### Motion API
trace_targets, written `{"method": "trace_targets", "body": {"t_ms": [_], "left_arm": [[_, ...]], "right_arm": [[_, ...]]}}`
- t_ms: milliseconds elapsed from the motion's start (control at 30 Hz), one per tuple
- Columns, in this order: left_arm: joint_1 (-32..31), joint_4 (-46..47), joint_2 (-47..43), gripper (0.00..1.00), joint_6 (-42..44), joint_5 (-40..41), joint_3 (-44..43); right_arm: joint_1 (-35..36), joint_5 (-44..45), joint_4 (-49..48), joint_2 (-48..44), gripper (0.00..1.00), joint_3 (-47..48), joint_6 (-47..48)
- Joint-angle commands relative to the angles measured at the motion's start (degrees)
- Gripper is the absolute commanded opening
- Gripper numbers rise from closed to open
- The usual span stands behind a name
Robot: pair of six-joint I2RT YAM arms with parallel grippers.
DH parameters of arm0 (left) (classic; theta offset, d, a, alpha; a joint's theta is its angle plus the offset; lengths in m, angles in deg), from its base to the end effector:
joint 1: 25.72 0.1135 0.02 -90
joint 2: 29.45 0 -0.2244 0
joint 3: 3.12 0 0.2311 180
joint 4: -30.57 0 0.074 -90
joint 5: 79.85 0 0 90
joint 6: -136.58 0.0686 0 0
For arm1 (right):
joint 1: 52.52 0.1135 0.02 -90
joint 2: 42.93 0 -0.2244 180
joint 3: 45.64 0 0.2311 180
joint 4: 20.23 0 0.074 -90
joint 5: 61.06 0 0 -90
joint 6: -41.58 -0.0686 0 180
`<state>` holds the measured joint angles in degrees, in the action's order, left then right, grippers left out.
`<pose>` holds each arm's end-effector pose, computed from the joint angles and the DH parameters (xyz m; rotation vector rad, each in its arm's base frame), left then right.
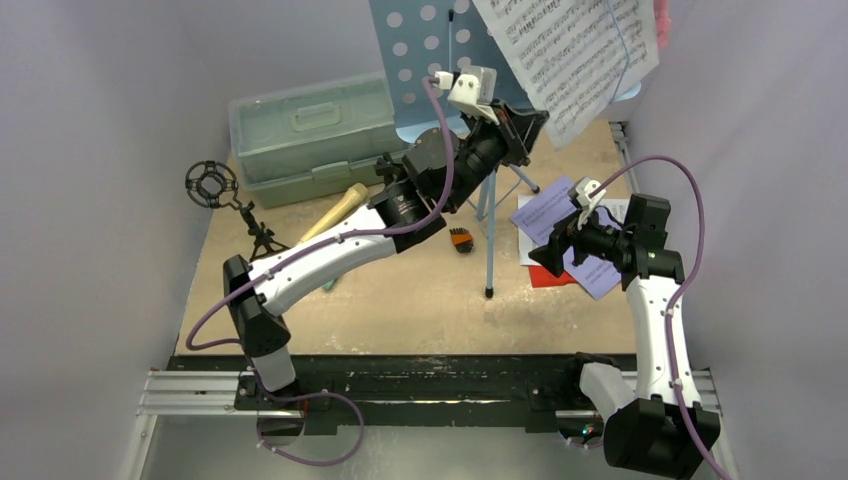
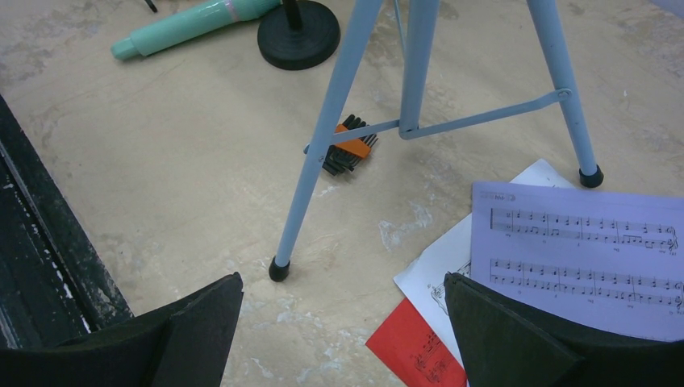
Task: Pack up the instrument practice props
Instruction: Pick up the sheet music from the music stand.
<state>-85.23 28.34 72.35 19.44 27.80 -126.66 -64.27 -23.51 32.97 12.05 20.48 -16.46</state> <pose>0.2269 -0.3444 0.4653 0.0878 1.3246 -1.1126 0.2108 0.0117 0.2643 -0.7791 1.8848 0.5811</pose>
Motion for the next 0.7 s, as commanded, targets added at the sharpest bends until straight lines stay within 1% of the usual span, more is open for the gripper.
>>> {"method": "trace_targets", "body": {"t_ms": [0,267,367,533,667], "left_arm": [[-1.74,3.65,-8.56,0.0,6.44,0.05,3.85],[-1.77,1.46,-15.19,0.0,10.38,2.45,10.19],[-1.75,-0.74,-17.71,0.0,11.82,0.34,11.66],[-1.75,-7.91,-22.8,0.0,12.89,-3.75,13.58],[-1.75,-12.6,-27.72,0.0,13.22,-7.76,17.53]], "right_arm": [[-0.12,-1.21,-0.16,-1.02,0.99,-0.58,0.64],[-0.12,-0.77,-0.44,-0.93,0.99,-0.88,0.64],[-0.12,-0.71,-0.45,-0.91,0.99,-0.88,0.64],[-0.12,-0.61,-0.04,-0.97,0.99,-0.81,1.09],[-0.11,-1.05,0.36,-1.13,0.99,-0.8,1.59]]}}
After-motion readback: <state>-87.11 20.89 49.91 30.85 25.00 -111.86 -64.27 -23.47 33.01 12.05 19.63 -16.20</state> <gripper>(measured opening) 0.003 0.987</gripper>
